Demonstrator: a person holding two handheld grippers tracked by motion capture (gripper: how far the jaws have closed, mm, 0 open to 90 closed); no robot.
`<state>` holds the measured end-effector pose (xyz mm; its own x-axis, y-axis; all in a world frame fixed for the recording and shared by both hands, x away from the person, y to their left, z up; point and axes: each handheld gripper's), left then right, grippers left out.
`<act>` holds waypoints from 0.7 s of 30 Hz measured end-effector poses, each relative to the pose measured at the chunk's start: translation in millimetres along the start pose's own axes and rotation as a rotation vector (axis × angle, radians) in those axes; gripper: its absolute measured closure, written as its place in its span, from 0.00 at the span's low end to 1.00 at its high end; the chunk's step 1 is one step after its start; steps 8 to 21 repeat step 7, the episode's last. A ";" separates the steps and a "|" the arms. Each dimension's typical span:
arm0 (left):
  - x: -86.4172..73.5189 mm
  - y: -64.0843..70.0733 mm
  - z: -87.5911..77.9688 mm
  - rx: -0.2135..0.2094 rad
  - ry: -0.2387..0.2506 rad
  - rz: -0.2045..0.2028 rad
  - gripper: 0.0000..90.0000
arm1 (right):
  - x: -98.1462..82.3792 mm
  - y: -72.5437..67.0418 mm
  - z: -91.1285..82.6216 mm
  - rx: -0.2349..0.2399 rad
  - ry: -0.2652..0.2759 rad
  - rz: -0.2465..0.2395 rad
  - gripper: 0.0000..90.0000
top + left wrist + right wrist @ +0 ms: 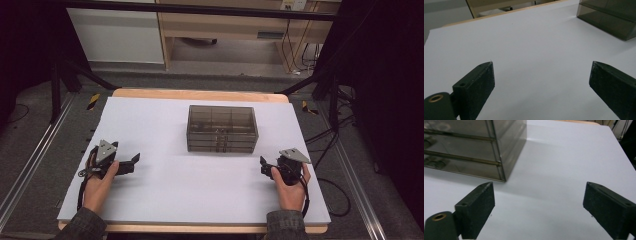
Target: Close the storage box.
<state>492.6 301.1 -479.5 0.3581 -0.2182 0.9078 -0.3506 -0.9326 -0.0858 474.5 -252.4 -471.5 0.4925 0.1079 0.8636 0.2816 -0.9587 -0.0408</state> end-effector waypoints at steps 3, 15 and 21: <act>-1.0 -4.3 -1.2 0.000 0.016 -0.035 0.07 | -3.8 3.2 2.0 -0.007 -0.006 -0.011 0.15; -0.7 -3.2 -0.7 -0.005 0.007 -0.022 0.07 | -10.0 8.0 7.1 -0.005 -0.001 -0.001 0.14; -0.7 -3.2 -0.7 -0.005 0.007 -0.022 0.07 | -10.0 8.0 7.1 -0.005 -0.001 -0.001 0.14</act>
Point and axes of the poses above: each handheld gripper's, and its own axes: z roughly forward along the jaws, x roughly out of its top, y roughly to its right, and after that the axes turned 6 degrees about x, right-handed
